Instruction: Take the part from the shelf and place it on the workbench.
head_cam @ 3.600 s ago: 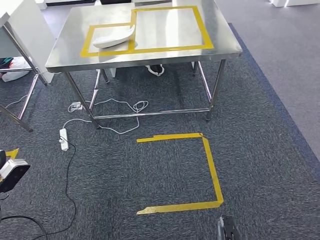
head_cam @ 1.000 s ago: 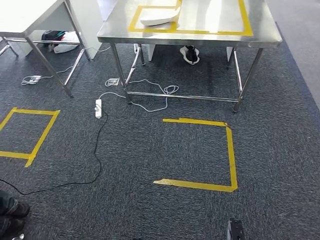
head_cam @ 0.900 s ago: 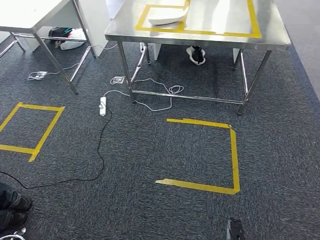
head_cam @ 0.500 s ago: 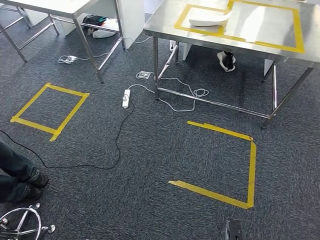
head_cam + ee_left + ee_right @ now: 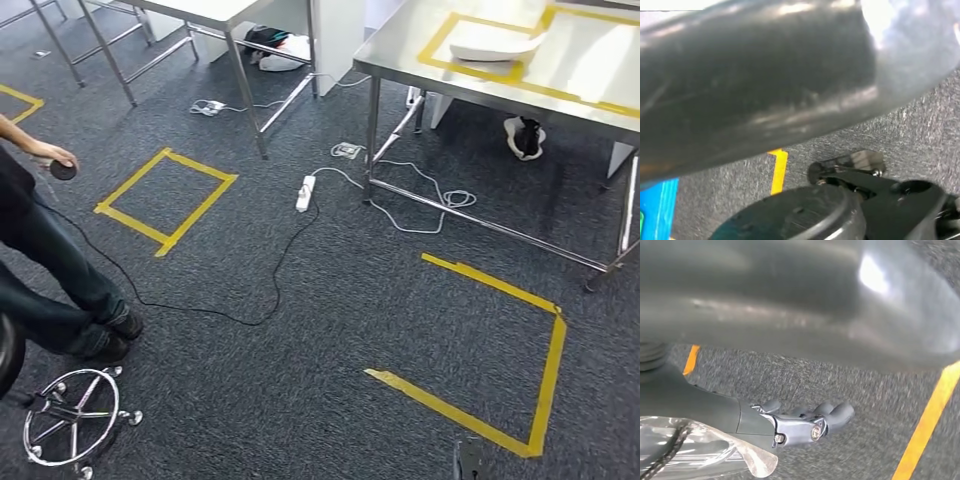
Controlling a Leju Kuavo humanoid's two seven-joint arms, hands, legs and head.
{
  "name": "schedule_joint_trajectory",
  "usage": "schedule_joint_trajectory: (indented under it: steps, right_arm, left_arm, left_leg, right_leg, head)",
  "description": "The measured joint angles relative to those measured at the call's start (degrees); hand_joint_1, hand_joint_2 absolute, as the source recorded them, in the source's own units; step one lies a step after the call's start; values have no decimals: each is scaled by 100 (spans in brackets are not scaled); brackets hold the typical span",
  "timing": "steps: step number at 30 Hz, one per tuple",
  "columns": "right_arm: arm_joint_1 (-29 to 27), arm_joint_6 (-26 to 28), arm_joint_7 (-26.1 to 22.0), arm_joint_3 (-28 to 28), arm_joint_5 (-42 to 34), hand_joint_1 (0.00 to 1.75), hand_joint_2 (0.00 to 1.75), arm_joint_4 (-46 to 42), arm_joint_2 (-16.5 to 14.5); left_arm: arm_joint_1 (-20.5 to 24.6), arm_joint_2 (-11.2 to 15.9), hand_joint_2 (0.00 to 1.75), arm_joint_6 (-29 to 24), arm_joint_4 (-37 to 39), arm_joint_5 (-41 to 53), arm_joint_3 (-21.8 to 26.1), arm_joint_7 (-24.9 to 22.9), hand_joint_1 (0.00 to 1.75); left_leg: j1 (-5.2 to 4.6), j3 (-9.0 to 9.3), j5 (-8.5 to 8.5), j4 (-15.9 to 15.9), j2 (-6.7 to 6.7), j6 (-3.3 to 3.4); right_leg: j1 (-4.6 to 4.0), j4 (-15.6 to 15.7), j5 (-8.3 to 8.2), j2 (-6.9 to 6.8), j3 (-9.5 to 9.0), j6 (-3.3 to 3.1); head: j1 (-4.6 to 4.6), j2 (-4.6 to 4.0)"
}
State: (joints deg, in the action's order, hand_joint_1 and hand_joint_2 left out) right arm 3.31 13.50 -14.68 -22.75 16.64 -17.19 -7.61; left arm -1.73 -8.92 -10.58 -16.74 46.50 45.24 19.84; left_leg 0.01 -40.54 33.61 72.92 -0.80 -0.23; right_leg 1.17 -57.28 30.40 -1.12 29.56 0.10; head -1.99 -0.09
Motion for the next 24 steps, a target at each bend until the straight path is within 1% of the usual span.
schedule_joint_trajectory:
  steps: [1,2,3,4,5,6,7,8,9,10,11,12,13,14,15,16,17,18,19,20,21,22,23,24]
  right_arm:
    - [-4,3,-1,0,3,0,0,-1,0]
    - [-2,4,-3,0,9,0,0,-2,0]
    - [4,8,-5,0,18,0,0,-3,0]
    - [10,11,-10,1,28,0,0,-4,0]
    - [15,15,-15,1,40,0,0,-6,0]
    - [17,17,-20,2,49,0,0,-7,0]
    - [20,18,-22,2,57,0,0,-8,-1]
    - [26,19,-23,3,62,0,0,-8,-1]
    - [37,19,-23,5,65,0,0,-9,-4]
    - [50,18,-24,9,68,0,0,-11,-7]
    - [62,17,-27,14,70,0,0,-14,-9]
    - [66,17,-29,18,74,0,0,-17,-11]
    - [56,17,-31,21,79,0,0,-19,-10]
    - [39,17,-30,22,83,0,0,-18,-10]
    - [19,19,-28,23,87,0,0,-18,-9]
    - [3,20,-28,25,92,0,0,-18,-9]
    - [-3,21,-28,27,96,0,0,-18,-9]
    - [-1,23,-29,30,99,0,0,-20,-9]
    - [4,26,-30,33,102,0,0,-22,-8]
    - [9,29,-31,34,103,0,0,-24,-6]
    - [15,33,-32,35,103,0,0,-27,-3]
    - [17,39,-32,35,104,0,0,-30,-1]
    - [21,44,-32,36,105,0,0,-32,1]
    - [25,51,-31,36,108,0,0,-35,1]
  left_arm:
    - [-6,-2,0,0,0,17,2,-3,0]
    - [-18,-3,0,-1,0,36,5,-8,0]
    - [-30,-4,0,-1,-1,59,9,-14,0]
    - [-38,-5,0,-1,-1,79,15,-20,0]
    - [-33,-7,0,0,-2,105,24,-26,0]
    - [-19,-11,0,2,-3,128,34,-31,0]
    - [-8,-16,0,3,-3,145,44,-34,0]
    - [-7,-21,0,5,-4,158,55,-39,0]
    - [-16,-25,0,7,-5,166,65,-43,0]
    - [-36,-26,0,8,-5,172,77,-50,0]
    - [-50,-27,0,9,-7,179,86,-57,0]
    - [-49,-31,0,10,-8,191,94,-63,0]
    - [-42,-37,0,12,-8,202,99,-68,0]
    - [-29,-43,0,17,-9,219,103,-70,0]
    - [-20,-50,0,22,-9,238,110,-72,0]
    - [-21,-55,0,26,-9,252,121,-73,0]
    - [-24,-58,0,30,-9,268,132,-74,0]
    - [-28,-61,0,31,-9,277,142,-75,0]
    - [-29,-63,0,32,-9,283,148,-76,0]
    - [-23,-65,0,34,-9,290,150,-76,0]
    - [-15,-69,0,37,-9,297,152,-76,0]
    - [-9,-73,0,40,-9,306,156,-76,0]
    - [-9,-79,0,42,-9,315,163,-76,0]
    - [-16,-83,0,43,-9,323,173,-76,0]
  left_leg:
    - [21,-54,4,126,27,-17]
    - [39,2,-97,38,50,-25]
    - [50,163,-276,-250,96,-22]
    - [46,369,-442,-635,216,-7]
    - [18,560,-551,-999,340,18]
    - [-9,685,-598,-1249,445,50]
    - [-38,737,-583,-1367,504,82]
    - [-61,736,-560,-1391,468,114]
    - [-59,742,-565,-1404,405,151]
    - [-53,759,-576,-1435,340,187]
    - [-44,777,-594,-1468,280,228]
    - [-34,795,-614,-1498,217,265]
    - [-33,795,-624,-1509,151,290]
    - [-40,790,-627,-1509,77,311]
    - [-49,787,-627,-1507,-6,321]
    - [-58,791,-625,-1505,-89,326]
    - [-65,798,-623,-1503,-169,328]
    - [-68,808,-622,-1498,-250,326]
    - [-68,816,-619,-1492,-327,321]
    - [-77,815,-610,-1474,-398,306]
    - [-78,806,-605,-1460,-470,283]
    - [-73,791,-604,-1453,-531,254]
    - [-67,773,-610,-1452,-589,218]
    - [-54,759,-622,-1461,-646,182]
  right_leg:
    - [-1,-1,10,-90,-3,2]
    - [-1,-1,19,-169,-11,8]
    - [-1,-1,31,-240,-27,20]
    - [-2,0,45,-304,-47,40]
    - [-15,-3,67,-368,-64,72]
    - [-28,-1,86,-434,-77,108]
    - [-40,5,104,-498,-83,146]
    - [-49,17,116,-564,-105,180]
    - [-45,34,126,-618,-137,214]
    - [-35,21,162,-576,-152,246]
    - [-24,-70,240,-453,-130,270]
    - [-16,-280,370,-282,-30,287]
    - [-9,-610,536,-92,139,288]
    - [-12,-1002,698,24,345,281]
    - [-17,-1347,801,76,542,273]
    - [-23,-1539,803,98,674,262]
    - [-28,-1522,697,109,711,249]
    - [-32,-1283,489,138,638,233]
    - [-33,-910,251,223,491,213]
    - [-27,-534,83,345,334,194]
    - [-24,-247,-18,450,207,178]
    - [-27,-92,-38,520,135,163]
    - [-35,-41,-17,521,98,144]
    - [-38,-22,-26,466,74,118]
  head:
    - [-1,0]
    - [-2,0]
    - [-2,0]
    - [-2,0]
    - [-4,0]
    - [-1,0]
    - [0,0]
    - [2,0]
    - [3,0]
    - [5,0]
    - [14,0]
    - [25,0]
    - [38,0]
    - [45,0]
    - [47,0]
    - [45,0]
    - [44,0]
    - [43,0]
    - [44,0]
    - [43,0]
    - [40,0]
    - [40,0]
    - [39,0]
    - [38,0]
